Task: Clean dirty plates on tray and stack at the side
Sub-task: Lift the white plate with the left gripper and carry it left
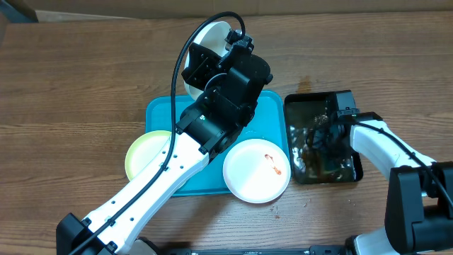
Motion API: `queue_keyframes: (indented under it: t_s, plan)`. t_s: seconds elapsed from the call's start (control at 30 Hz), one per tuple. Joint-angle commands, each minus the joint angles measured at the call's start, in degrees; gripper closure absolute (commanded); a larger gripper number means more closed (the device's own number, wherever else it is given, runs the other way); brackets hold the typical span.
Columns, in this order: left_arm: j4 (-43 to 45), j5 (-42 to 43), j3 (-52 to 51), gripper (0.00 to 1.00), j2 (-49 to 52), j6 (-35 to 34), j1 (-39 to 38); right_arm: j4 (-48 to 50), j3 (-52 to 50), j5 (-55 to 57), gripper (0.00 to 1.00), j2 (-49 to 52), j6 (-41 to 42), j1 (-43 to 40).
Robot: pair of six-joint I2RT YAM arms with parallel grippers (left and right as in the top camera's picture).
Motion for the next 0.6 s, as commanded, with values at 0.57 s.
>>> queue_keyframes:
  t_s: [0.57]
  plan:
    - [-20.39, 70.95, 0.98, 0.96, -0.48, -46.58, 44.30, 0.42, -1.18, -0.42, 0.00, 1.03, -0.24, -0.22]
